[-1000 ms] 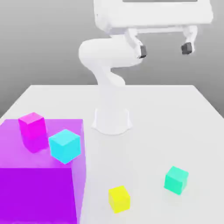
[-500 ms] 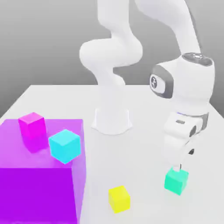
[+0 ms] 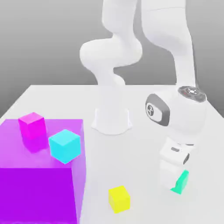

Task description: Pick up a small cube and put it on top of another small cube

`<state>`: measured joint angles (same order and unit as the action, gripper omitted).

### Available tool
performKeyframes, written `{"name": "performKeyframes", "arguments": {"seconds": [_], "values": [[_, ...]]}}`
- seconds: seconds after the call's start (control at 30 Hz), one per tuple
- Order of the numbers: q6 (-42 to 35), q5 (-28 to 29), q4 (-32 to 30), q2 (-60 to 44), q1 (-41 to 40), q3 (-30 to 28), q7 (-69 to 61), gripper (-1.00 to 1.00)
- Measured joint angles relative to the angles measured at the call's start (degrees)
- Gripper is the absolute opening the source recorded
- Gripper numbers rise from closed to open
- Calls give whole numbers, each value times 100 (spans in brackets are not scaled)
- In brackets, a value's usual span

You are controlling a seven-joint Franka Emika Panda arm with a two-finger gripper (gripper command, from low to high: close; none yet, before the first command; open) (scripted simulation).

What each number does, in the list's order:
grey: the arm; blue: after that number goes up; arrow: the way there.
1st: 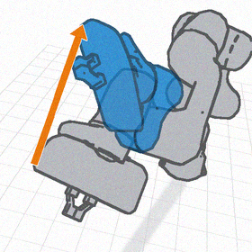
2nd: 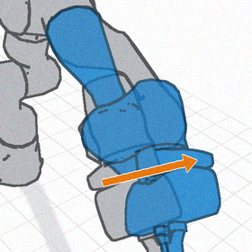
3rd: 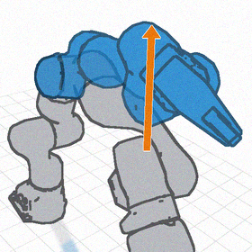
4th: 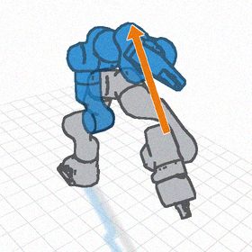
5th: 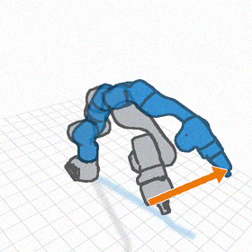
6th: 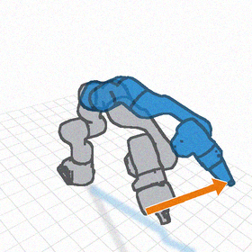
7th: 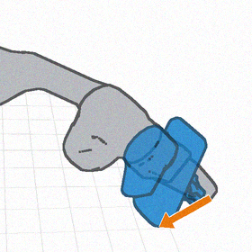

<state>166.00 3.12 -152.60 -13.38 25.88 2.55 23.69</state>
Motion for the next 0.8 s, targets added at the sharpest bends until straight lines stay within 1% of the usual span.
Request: {"name": "performKeyframes", "arguments": {"seconds": [0.1,0.17,0.43,0.5,0.63,0.67,0.8], "values": [[-486,-158,-99,578,-67,57,-143,-100],[-706,-255,-72,773,-285,-71,-482,-100],[-1430,-335,177,1247,-1731,-712,-1986,-100],[-1308,-371,218,1083,-1936,-699,-2181,-100],[-628,-491,260,358,-1947,-591,-2319,-100],[-513,-510,264,236,-1954,-581,-2334,100],[-513,-510,264,236,-1954,-581,-2334,100]]}}
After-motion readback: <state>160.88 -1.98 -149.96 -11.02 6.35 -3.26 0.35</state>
